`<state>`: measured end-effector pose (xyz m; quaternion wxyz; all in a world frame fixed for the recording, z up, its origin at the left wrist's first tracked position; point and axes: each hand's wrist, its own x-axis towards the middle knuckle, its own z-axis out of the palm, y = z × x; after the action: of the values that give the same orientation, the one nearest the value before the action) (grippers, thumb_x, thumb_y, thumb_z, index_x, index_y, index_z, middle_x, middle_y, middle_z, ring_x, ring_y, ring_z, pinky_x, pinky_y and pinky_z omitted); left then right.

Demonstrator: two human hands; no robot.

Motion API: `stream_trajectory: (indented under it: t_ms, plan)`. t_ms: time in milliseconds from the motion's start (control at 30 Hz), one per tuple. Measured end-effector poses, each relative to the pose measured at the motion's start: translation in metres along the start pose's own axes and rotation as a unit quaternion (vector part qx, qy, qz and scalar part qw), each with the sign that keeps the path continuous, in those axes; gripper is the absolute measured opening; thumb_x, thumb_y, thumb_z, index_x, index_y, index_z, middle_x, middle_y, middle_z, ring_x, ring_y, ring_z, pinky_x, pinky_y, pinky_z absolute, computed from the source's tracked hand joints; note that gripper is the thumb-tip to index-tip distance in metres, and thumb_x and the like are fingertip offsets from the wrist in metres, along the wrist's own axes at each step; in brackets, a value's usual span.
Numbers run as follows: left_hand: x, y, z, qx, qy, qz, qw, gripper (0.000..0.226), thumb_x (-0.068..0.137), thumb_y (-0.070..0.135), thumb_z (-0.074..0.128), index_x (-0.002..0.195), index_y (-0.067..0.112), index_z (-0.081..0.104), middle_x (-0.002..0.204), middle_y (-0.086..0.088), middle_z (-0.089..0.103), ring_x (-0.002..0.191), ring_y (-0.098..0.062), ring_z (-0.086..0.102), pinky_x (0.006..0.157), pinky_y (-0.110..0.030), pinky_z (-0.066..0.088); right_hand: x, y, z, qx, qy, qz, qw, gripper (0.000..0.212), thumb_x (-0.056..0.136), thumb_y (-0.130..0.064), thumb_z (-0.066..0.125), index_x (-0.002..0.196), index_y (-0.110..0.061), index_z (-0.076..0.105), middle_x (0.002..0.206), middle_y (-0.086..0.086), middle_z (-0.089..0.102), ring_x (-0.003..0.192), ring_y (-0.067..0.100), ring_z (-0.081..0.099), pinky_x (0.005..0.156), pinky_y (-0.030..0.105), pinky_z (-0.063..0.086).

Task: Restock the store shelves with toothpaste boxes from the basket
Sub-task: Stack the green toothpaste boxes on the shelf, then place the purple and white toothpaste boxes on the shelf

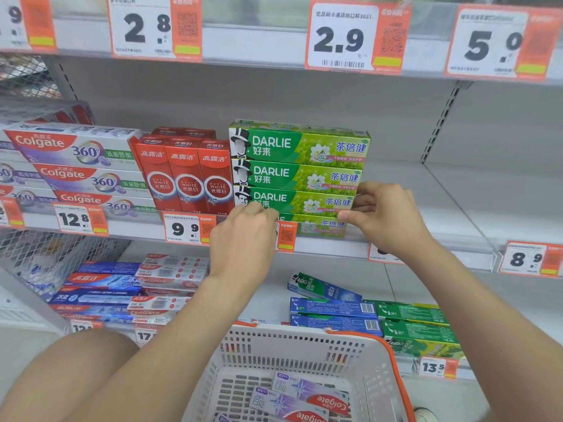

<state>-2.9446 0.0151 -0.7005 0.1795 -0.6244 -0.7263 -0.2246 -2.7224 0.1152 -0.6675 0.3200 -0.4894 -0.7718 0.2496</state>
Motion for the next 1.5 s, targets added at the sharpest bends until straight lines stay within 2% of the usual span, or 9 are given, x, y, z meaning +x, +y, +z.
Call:
stream_trajectory:
  t_ms: [167, 567, 733, 867, 967, 1100, 1233, 1367, 1500]
  plan:
    - [-0.003, -0.001, 0.003, -0.013, -0.004, 0.006, 1.0, 0.016, 0.084, 0.009, 0.081, 0.097, 0.02, 0.078, 0.089, 0.002, 0.068, 0.078, -0.025, 0.066, 0.047, -0.033, 0.052, -0.001, 0.002, -0.004, 0.014, -0.016, 0.008, 1.0, 0.054, 0.071, -0.008, 0.095, 0.119, -0.014, 0.072, 0.093, -0.007, 0.079, 0.079, 0.001, 0.076, 0.084, 0.018, 0.06]
    - [-0.006, -0.005, 0.008, 0.015, -0.014, 0.021, 1.0, 0.016, 0.086, 0.012, 0.08, 0.1, 0.02, 0.076, 0.092, 0.002, 0.067, 0.082, -0.023, 0.064, 0.05, -0.032, 0.048, 0.001, 0.003, -0.003, 0.079, -0.003, 0.066, 0.995, 0.055, 0.07, -0.004, 0.094, 0.121, -0.007, 0.072, 0.095, 0.002, 0.081, 0.085, 0.012, 0.079, 0.09, 0.037, 0.063]
    - [-0.01, -0.005, 0.009, 0.001, 0.006, 0.034, 0.999, 0.01, 0.091, 0.016, 0.075, 0.1, 0.019, 0.075, 0.091, 0.001, 0.067, 0.084, -0.026, 0.064, 0.051, -0.034, 0.048, -0.008, -0.005, 0.002, 0.057, -0.002, 0.065, 0.996, 0.048, 0.081, -0.005, 0.087, 0.126, -0.01, 0.071, 0.093, -0.008, 0.079, 0.081, 0.001, 0.077, 0.086, 0.024, 0.061]
    - [-0.022, -0.001, 0.009, -0.044, -0.021, 0.077, 0.996, 0.014, 0.094, 0.022, 0.067, 0.105, 0.018, 0.074, 0.094, -0.001, 0.072, 0.091, -0.029, 0.065, 0.07, -0.04, 0.052, -0.023, -0.013, 0.004, -0.133, 0.062, 0.056, 0.988, 0.055, 0.083, -0.03, 0.088, 0.129, -0.008, 0.068, 0.109, 0.008, 0.077, 0.101, 0.027, 0.074, 0.096, 0.044, 0.057]
    - [-0.041, 0.004, 0.011, -0.075, -0.171, 0.114, 0.976, 0.021, 0.096, 0.032, 0.058, 0.109, 0.024, 0.071, 0.098, 0.0, 0.075, 0.093, -0.031, 0.069, 0.081, -0.04, 0.053, -0.046, -0.036, -0.004, -0.24, 0.108, -0.015, 0.965, 0.025, 0.086, -0.022, 0.072, 0.11, -0.015, 0.071, 0.102, 0.01, 0.073, 0.097, 0.036, 0.067, 0.083, 0.043, 0.055]
    - [-0.075, 0.019, 0.032, -0.015, -0.441, 0.184, 0.878, 0.037, 0.102, 0.042, 0.053, 0.136, 0.028, 0.06, 0.125, -0.004, 0.068, 0.116, -0.03, 0.064, 0.091, -0.038, 0.051, -0.087, -0.036, 0.02, -0.28, -0.165, -0.008, 0.946, 0.004, 0.079, -0.02, 0.061, 0.078, -0.019, 0.065, 0.078, 0.003, 0.067, 0.079, 0.029, 0.065, 0.069, 0.04, 0.058]
    - [-0.11, 0.049, 0.091, 0.076, -0.618, 0.229, 0.748, 0.046, 0.104, 0.037, 0.052, 0.147, 0.022, 0.051, 0.14, -0.007, 0.057, 0.121, -0.031, 0.061, 0.097, -0.043, 0.053, -0.136, 0.003, 0.055, -0.445, -0.474, 0.012, 0.76, 0.015, 0.095, -0.013, 0.059, 0.084, -0.014, 0.05, 0.08, 0.002, 0.046, 0.063, 0.02, 0.048, 0.052, 0.03, 0.032]
    - [-0.137, 0.07, 0.129, 0.097, -0.676, 0.249, 0.687, 0.039, 0.106, 0.028, 0.053, 0.141, 0.011, 0.054, 0.126, -0.007, 0.062, 0.106, -0.028, 0.063, 0.088, -0.039, 0.055, -0.144, 0.039, 0.07, -0.439, -0.529, 0.013, 0.726, 0.006, 0.096, -0.008, 0.056, 0.098, -0.011, 0.061, 0.089, 0.003, 0.057, 0.064, 0.018, 0.05, 0.054, 0.031, 0.042]
    - [-0.148, 0.088, 0.145, 0.092, -0.676, 0.216, 0.698, 0.04, 0.105, 0.031, 0.054, 0.139, 0.011, 0.056, 0.123, -0.006, 0.062, 0.107, -0.028, 0.064, 0.088, -0.038, 0.055, -0.155, 0.061, 0.077, -0.423, -0.526, -0.008, 0.738, 0.013, 0.093, -0.003, 0.054, 0.103, -0.011, 0.057, 0.096, 0.003, 0.059, 0.074, 0.021, 0.06, 0.059, 0.033, 0.05]
